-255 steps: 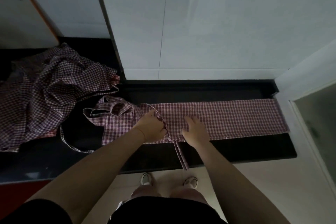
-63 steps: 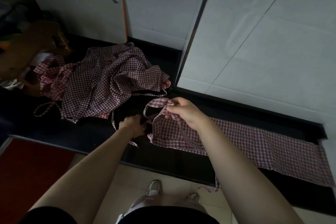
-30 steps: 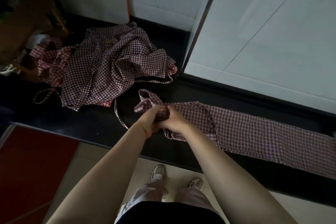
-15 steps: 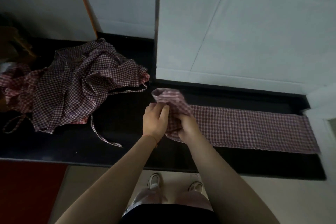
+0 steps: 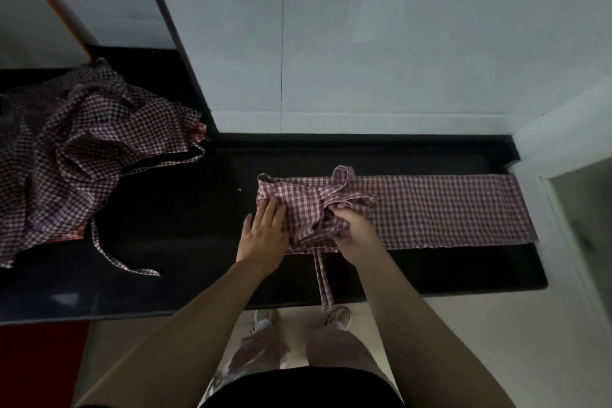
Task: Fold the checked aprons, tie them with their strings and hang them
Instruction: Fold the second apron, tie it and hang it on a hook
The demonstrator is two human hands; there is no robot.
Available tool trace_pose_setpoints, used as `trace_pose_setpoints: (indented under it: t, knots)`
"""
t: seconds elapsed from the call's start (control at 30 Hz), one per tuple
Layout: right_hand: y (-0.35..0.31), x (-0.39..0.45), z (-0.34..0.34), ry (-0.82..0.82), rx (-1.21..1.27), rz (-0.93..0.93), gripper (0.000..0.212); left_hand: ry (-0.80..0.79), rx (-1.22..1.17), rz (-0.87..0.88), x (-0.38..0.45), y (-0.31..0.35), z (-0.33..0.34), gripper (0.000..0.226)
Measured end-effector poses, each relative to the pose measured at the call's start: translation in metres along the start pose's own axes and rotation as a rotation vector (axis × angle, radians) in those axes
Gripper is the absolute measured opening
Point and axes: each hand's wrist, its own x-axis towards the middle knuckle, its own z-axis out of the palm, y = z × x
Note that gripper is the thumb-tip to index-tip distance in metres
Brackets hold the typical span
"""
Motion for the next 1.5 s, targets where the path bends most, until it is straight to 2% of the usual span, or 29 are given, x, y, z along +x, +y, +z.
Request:
trace_pose_setpoints:
  t: [0.13, 0.23, 0.27, 0.37, 0.43, 0.53, 0.57, 0.6, 0.67, 0.7, 0.73, 0.8, 0.83, 0.87, 0.97, 1.07, 1.1, 1.13, 1.23, 1.33, 1.4, 1.47, 1.5]
  knots:
    - [-0.013, 0.003, -0.025, -0.083, 0.447, 0.052, 0.014, 0.067, -0.057, -0.01, 0.002, 0.0, 0.005, 0.071]
    - [-0.024, 0.002, -0.04, -0.084, 0.473, 0.003, 0.012, 0.066, -0.06, -0.009, 0.003, 0.006, 0.006, 0.076]
    - [-0.029, 0.001, -0.044, -0.053, 0.439, 0.001, 0.016, 0.069, -0.066, -0.008, 0.003, 0.007, 0.006, 0.077]
    - [-0.043, -0.001, -0.056, 0.04, 0.296, 0.008, 0.022, 0.084, -0.166, -0.058, 0.005, 0.013, 0.004, 0.077]
    - [-0.052, 0.003, -0.059, 0.131, 0.12, -0.011, 0.025, 0.121, -0.219, -0.122, 0.007, 0.023, 0.001, 0.069]
    - [-0.061, 0.008, -0.059, 0.304, -0.336, -0.107, 0.017, 0.394, -0.266, -0.108, 0.008, 0.041, -0.002, 0.034]
    - [-0.065, 0.008, -0.058, 0.297, -0.456, -0.121, 0.025, 0.433, -0.265, -0.072, 0.006, 0.047, -0.007, 0.035]
    - [-0.067, 0.006, -0.057, 0.269, -0.544, -0.112, 0.038, 0.379, -0.243, -0.031, 0.004, 0.053, -0.011, 0.036]
    - [-0.068, 0.005, -0.056, 0.203, -0.687, -0.054, 0.065, 0.158, -0.18, 0.01, 0.002, 0.063, -0.019, 0.032]
    - [-0.069, 0.005, -0.055, 0.183, -0.763, -0.027, 0.066, 0.065, -0.158, -0.002, 0.003, 0.065, -0.023, 0.027]
    - [-0.069, 0.005, -0.053, 0.168, -0.845, -0.01, 0.057, 0.024, -0.15, -0.032, 0.005, 0.066, -0.026, 0.022]
    - [-0.068, 0.01, -0.049, 0.162, -0.966, -0.027, 0.026, 0.014, -0.146, -0.096, 0.007, 0.065, -0.033, 0.017]
    - [-0.068, 0.009, -0.046, 0.156, -0.95, -0.05, 0.012, 0.023, -0.142, -0.115, 0.006, 0.064, -0.035, 0.019]
    - [-0.069, 0.007, -0.042, 0.137, -0.89, -0.075, 0.009, 0.038, -0.145, -0.118, 0.005, 0.064, -0.035, 0.023]
    - [-0.069, 0.002, -0.038, 0.143, -0.739, -0.152, 0.031, 0.012, -0.127, -0.095, 0.001, 0.066, -0.035, 0.04]
    - [-0.065, -0.005, -0.042, 0.139, -0.749, -0.073, 0.09, -0.062, -0.066, -0.06, 0.001, 0.069, -0.028, 0.042]
    - [-0.062, -0.006, -0.043, 0.131, -0.788, -0.018, 0.1, -0.065, -0.067, -0.062, 0.001, 0.07, -0.025, 0.04]
    - [-0.059, -0.007, -0.044, 0.12, -0.84, 0.021, 0.099, -0.059, -0.077, -0.07, 0.001, 0.069, -0.023, 0.036]
    - [-0.054, -0.01, -0.042, 0.082, -0.988, 0.073, 0.057, -0.023, -0.06, -0.044, 0.002, 0.068, -0.013, 0.034]
    - [-0.047, -0.002, -0.042, 0.12, -1.014, -0.04, 0.026, -0.014, -0.054, -0.026, 0.002, 0.07, -0.013, 0.021]
    - [-0.047, -0.004, -0.043, 0.129, -0.967, -0.117, 0.009, 0.024, -0.144, -0.027, -0.001, 0.067, -0.015, 0.017]
    - [-0.048, -0.002, -0.047, 0.123, -0.881, -0.162, 0.014, 0.246, -0.166, 0.051, -0.007, 0.06, -0.015, 0.019]
    - [-0.049, -0.002, -0.049, 0.134, -0.844, -0.179, 0.017, 0.352, -0.088, 0.116, -0.01, 0.056, -0.011, 0.022]
